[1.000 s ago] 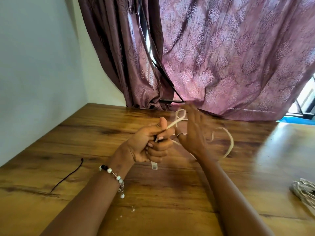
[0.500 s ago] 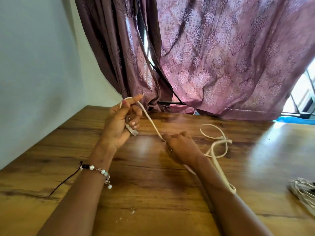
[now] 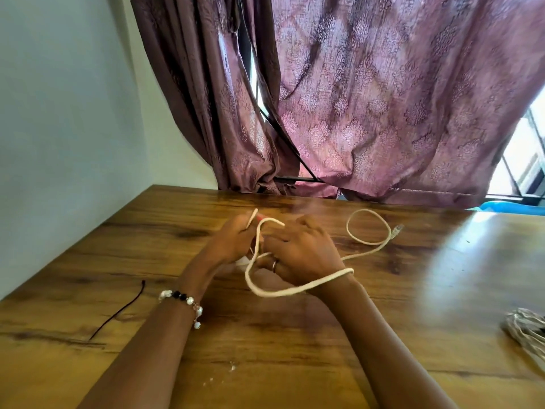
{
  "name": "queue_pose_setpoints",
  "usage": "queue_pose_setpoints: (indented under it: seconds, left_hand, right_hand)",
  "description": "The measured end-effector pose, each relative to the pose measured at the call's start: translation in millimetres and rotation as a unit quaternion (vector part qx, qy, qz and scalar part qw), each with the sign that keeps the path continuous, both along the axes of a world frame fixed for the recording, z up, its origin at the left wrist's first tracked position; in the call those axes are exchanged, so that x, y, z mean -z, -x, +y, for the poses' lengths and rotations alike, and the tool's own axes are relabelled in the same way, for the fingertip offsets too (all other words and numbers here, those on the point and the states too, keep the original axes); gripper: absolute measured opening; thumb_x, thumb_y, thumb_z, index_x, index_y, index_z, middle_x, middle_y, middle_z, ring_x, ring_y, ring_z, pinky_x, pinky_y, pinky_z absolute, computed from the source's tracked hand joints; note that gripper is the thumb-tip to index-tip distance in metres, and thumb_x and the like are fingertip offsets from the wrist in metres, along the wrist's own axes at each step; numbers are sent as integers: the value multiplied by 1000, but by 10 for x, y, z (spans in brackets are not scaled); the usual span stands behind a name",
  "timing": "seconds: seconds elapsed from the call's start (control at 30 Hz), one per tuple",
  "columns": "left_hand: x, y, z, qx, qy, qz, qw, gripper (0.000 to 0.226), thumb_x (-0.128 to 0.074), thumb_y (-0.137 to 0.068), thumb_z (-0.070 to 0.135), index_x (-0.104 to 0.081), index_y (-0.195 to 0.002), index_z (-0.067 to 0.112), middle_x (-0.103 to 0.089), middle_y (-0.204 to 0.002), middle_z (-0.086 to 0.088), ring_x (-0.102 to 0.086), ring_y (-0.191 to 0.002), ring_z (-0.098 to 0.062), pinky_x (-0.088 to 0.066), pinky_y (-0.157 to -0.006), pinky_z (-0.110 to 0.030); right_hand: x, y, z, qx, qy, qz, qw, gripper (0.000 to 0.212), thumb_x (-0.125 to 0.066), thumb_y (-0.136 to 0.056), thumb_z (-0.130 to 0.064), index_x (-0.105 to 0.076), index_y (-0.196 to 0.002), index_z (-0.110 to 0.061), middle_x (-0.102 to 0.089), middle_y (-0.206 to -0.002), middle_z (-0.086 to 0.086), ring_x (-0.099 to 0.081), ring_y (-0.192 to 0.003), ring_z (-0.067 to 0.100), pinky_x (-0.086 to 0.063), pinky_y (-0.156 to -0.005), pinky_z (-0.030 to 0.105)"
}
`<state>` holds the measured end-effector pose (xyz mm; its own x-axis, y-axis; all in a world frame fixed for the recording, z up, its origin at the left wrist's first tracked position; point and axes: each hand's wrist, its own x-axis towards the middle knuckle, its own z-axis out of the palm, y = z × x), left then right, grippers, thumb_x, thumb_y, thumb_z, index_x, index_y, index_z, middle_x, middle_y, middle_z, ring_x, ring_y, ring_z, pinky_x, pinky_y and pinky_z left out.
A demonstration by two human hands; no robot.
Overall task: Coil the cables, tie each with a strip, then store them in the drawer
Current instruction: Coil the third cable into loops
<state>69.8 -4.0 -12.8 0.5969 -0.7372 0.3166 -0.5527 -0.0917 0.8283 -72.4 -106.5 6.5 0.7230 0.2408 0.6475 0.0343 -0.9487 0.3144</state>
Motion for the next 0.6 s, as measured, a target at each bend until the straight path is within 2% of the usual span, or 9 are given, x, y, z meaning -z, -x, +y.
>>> queue_pose_setpoints:
  seconds: [0.03, 0.1, 0.13, 0.2, 0.27, 0.33, 0.47, 0.53, 0.6]
  left_hand:
    - [-14, 37, 14, 31, -18, -3, 999, 26, -45, -100, 17, -63, -84, 24, -60, -68, -12, -55, -61, -21, -45, -60, -36]
    - [-76, 160, 58, 104, -28, 41, 993, 33, -43, -100, 34, -66, -79, 21, -58, -61, -18, -51, -50, -23, -41, -47, -30]
    - [-109, 221, 74, 129, -24, 75, 988, 43, -40, -97, 45, -67, -76, 19, -55, -55, -16, -46, -42, -21, -36, -41, -25]
    - [-176, 301, 78, 165, -23, 146, 975, 67, -27, -92, 58, -69, -81, 7, -47, -48, -12, -34, -35, -15, -26, -37, -19]
    - [-197, 324, 37, 193, -23, 222, 955, 82, -19, -87, 66, -65, -85, -2, -36, -43, -5, -26, -33, -10, -20, -38, -16]
    - [-227, 357, 17, 233, -7, 288, 929, 80, -16, -85, 68, -59, -78, 1, -27, -40, 1, -19, -32, -6, -15, -40, -15]
    - [-233, 359, 24, 287, 65, 370, 881, 56, -27, -91, 55, -50, -71, 8, -24, -40, 5, -14, -32, -4, -7, -39, -17]
    - [-241, 319, 53, 305, 122, 412, 850, 50, -31, -93, 51, -51, -69, 11, -24, -38, 7, -11, -31, -4, -6, -37, -16]
    - [-277, 280, 93, 303, 186, 458, 815, 50, -31, -91, 50, -55, -64, 15, -17, -38, 8, -7, -31, -6, -11, -33, -15]
  right_hand:
    - [-33, 39, -59, 5, -22, -20, 1000, 32, -56, -76, -50, -66, -70, -20, -67, -71, -2, -63, -64, 23, -44, -68, 34]
    - [-105, 118, -185, 15, -70, -54, 996, 33, -57, -75, -52, -62, -65, -20, -63, -62, -3, -60, -57, 20, -42, -65, 32]
    - [-130, 166, -227, 36, -98, -71, 992, 34, -59, -76, -53, -61, -62, -21, -61, -59, -5, -56, -54, 15, -40, -61, 28]
    - [-155, 245, -308, 101, -176, -79, 976, 40, -54, -80, -59, -62, -64, -24, -58, -59, -7, -45, -57, 8, -32, -59, 23]
    - [-110, 249, -410, 122, -258, -35, 958, 41, -52, -85, -60, -55, -65, -24, -51, -62, -6, -48, -61, 11, -28, -54, 23]
    - [-31, 222, -482, 144, -256, -32, 955, 48, -52, -87, -60, -52, -61, -20, -52, -59, -3, -55, -58, 21, -24, -45, 25]
    - [40, 141, -398, 198, -217, -6, 956, 55, -33, -91, -61, -64, -85, -15, -68, -77, 9, -63, -74, 32, -40, -55, 32]
    - [57, 105, -364, 193, -222, 6, 956, 43, -37, -95, -53, -61, -94, -17, -67, -82, 11, -62, -77, 34, -44, -57, 35]
    - [75, 83, -336, 179, -234, 34, 955, 31, -40, -98, -44, -55, -100, -17, -66, -87, 10, -62, -81, 35, -45, -58, 35]
